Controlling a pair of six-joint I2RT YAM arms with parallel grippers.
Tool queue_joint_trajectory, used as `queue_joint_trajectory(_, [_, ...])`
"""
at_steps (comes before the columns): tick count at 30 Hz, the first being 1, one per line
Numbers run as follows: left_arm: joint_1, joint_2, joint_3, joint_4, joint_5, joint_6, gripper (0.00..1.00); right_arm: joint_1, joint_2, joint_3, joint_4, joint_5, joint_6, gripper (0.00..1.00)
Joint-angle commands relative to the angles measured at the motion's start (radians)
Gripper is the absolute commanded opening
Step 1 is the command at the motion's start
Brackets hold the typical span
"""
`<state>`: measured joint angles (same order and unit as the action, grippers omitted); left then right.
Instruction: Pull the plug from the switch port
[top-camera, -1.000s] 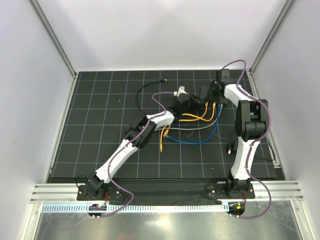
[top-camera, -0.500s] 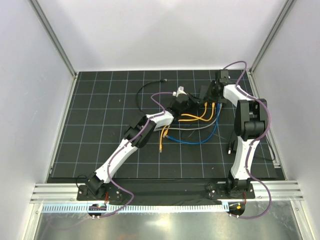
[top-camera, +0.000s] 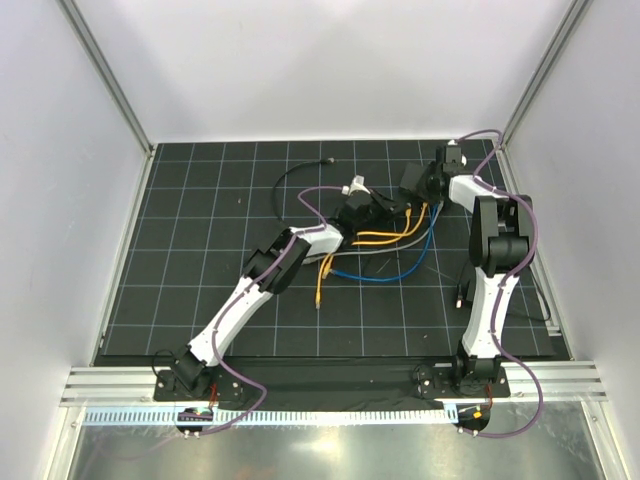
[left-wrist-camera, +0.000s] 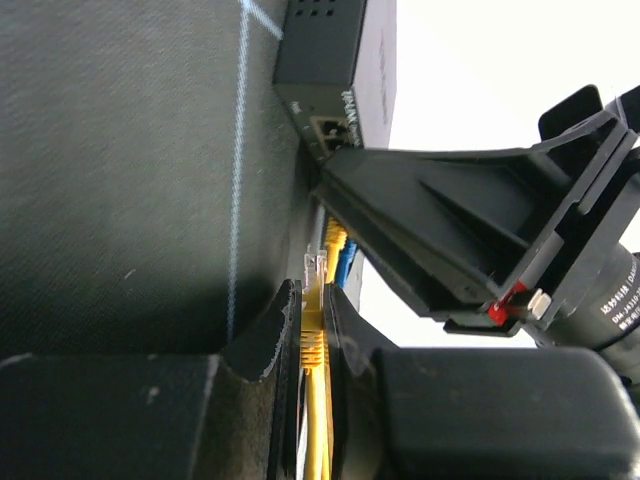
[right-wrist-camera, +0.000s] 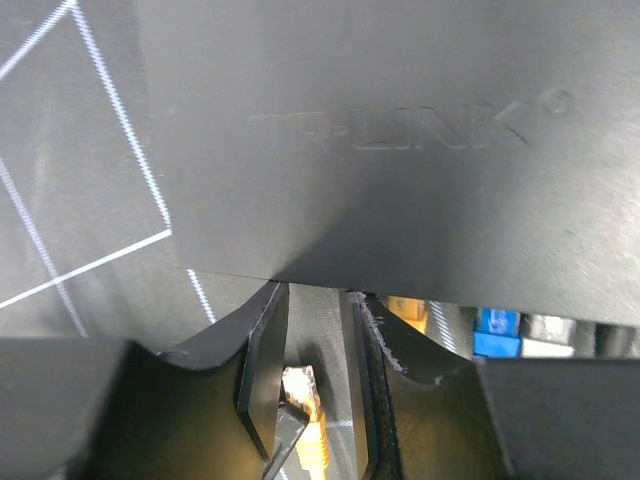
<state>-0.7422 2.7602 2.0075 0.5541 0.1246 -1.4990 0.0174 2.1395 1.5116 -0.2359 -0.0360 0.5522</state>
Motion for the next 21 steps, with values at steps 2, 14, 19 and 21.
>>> queue_joint_trajectory(2, [0.049,-0.039,-0.085,-0.098,0.003,0.104,0.00,-0.005,-0.069,-0.042,0.128,-0.155,0.005,0.36])
queue_joint_trajectory(14, [0.161,-0.227,-0.211,0.023,0.021,0.463,0.00,-0.005,-0.115,-0.105,0.280,-0.269,-0.023,0.37])
queue_joint_trajectory(19, [0.199,-0.303,-0.236,-0.066,0.004,0.552,0.00,-0.005,-0.132,-0.119,0.303,-0.265,-0.023,0.37])
queue_joint_trajectory(21, [0.213,-0.346,-0.262,-0.086,-0.025,0.592,0.00,-0.004,-0.128,-0.116,0.308,-0.281,-0.017,0.37])
